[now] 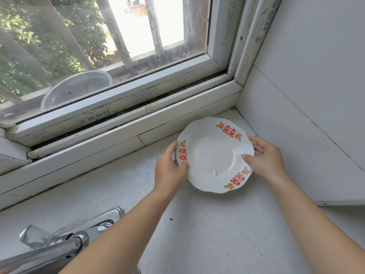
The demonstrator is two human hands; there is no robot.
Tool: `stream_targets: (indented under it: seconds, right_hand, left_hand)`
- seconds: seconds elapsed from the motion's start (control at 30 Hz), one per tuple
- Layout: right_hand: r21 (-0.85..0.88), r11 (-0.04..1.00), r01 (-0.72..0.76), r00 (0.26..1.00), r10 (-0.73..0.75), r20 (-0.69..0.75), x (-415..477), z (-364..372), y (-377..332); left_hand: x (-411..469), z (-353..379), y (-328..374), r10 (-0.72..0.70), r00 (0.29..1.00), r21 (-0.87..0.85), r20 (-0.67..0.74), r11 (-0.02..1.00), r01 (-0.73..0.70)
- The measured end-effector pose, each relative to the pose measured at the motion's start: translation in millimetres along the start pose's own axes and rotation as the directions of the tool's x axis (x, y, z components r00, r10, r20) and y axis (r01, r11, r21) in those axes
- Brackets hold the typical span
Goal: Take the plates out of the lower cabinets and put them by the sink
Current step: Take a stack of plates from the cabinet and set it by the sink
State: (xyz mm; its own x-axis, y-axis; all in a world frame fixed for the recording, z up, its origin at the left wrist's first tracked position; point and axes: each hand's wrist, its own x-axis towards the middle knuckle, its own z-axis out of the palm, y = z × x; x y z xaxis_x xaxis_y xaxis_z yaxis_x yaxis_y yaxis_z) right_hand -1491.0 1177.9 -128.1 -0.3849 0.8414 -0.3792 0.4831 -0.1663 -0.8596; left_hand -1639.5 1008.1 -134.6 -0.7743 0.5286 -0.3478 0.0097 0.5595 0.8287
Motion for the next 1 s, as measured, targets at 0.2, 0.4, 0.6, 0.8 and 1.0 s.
stream_targets:
  seconds: [0.2,0.4,0.6,0.8,1.0]
  right_hand:
    - [-0.007,1.000,-0.005,1.000,0.005,0.000,2.7,1.8,3.0]
    - [-0.035,0.999,0.010,1.000,-0.010,-0.011,3.2,3.4,3.9]
    - [-0.138,0.989,0.050,0.999,-0.050,0.001,-4.2,5.3,-3.3]
    - [-0.259,0.964,0.064,0.996,-0.044,0.083,-28.9,1.3,-21.1]
    - [-0.350,0.929,0.122,0.991,-0.095,0.094,-85.4,-14.2,-36.7]
  left_hand:
    - [2.2,0.7,-2.5,0.002,1.000,0.023,-0.006,1.000,-0.002]
    - [3.4,0.5,-3.7,-0.004,1.000,0.050,-0.009,0.999,0.005]
    - [2.7,-3.0,2.7,0.034,0.997,0.185,0.065,0.982,-0.046]
    - [-19.0,-18.1,14.3,0.066,0.989,0.313,0.129,0.944,-0.104]
    - [-71.3,-49.6,25.9,0.114,0.987,0.383,0.114,0.911,-0.150]
